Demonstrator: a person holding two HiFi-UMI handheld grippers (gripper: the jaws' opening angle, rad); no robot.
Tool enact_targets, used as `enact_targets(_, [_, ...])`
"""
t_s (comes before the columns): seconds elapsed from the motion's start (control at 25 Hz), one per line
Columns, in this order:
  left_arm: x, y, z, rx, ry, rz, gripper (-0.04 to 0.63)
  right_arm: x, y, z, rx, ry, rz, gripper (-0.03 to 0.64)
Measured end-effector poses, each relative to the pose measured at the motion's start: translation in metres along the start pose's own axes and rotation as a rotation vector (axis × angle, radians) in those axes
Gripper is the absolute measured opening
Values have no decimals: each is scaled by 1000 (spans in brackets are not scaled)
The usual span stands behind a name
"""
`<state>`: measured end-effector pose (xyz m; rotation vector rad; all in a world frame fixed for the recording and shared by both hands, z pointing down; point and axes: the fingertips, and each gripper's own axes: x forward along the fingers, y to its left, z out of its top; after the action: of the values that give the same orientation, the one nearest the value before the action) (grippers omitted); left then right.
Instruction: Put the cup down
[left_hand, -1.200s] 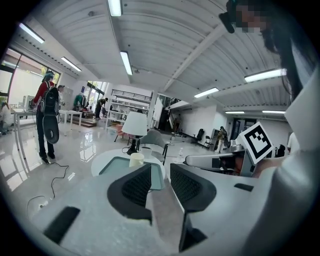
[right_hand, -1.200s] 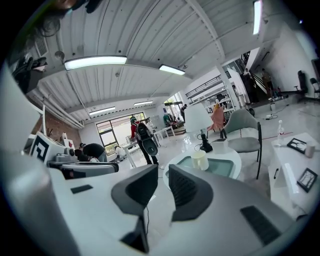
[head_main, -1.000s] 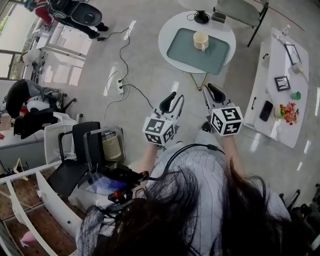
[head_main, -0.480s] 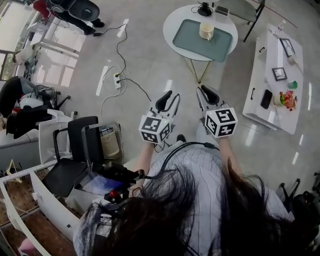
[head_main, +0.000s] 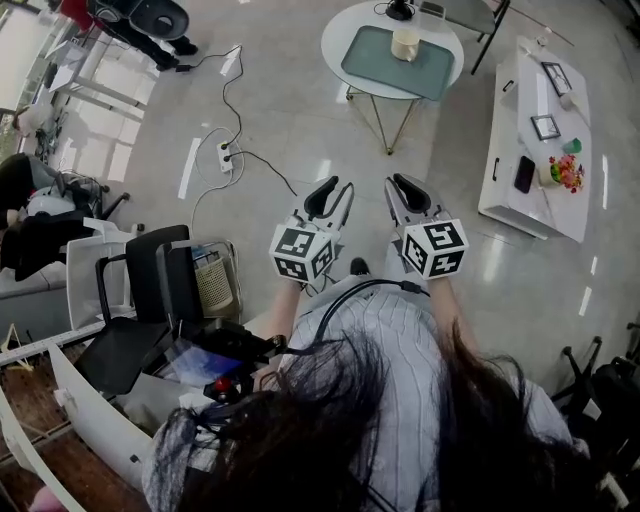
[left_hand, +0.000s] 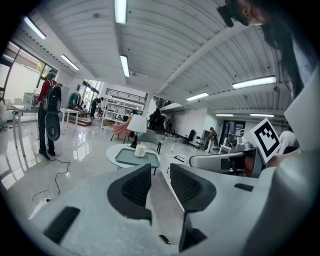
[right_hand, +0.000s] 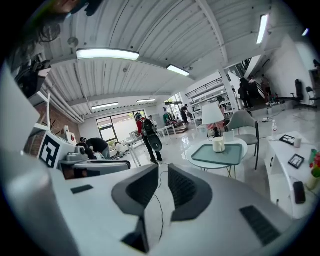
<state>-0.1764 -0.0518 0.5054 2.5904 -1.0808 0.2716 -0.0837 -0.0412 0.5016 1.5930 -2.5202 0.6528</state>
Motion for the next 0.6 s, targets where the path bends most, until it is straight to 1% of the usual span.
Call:
enact_targets(0.28, [-25,-22,-11,33,-5,-42,130,-31,22,-14,-5,-15,-19,77])
enact_targets(0.6, [-41,-45,-20,72,-11,-83,129,-58,33,-27,-24,-16,-50,77])
